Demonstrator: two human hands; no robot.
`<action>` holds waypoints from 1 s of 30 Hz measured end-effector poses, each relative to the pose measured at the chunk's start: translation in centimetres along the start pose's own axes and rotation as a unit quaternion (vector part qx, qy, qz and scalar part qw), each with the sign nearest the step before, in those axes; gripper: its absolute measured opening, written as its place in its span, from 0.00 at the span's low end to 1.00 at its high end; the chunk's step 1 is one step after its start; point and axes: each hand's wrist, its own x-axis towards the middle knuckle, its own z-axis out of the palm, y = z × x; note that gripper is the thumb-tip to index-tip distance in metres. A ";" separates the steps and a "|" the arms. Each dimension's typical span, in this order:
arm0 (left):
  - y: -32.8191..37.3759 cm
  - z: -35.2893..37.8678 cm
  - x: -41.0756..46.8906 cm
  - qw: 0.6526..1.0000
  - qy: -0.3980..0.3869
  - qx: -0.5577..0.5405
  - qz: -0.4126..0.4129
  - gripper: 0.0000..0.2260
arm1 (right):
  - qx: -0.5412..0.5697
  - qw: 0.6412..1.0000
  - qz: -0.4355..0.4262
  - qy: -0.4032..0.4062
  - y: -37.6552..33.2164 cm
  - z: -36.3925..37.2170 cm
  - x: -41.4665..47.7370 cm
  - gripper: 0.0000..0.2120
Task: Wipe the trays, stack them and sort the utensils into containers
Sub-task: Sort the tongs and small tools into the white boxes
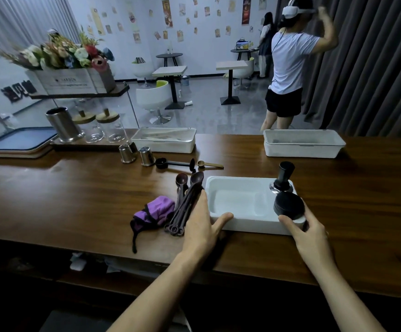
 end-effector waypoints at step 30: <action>-14.1 -18.7 18.7 0.993 0.092 -0.052 -0.059 0.33 | -0.042 0.971 -0.174 -0.156 -19.7 28.6 10.2 0.32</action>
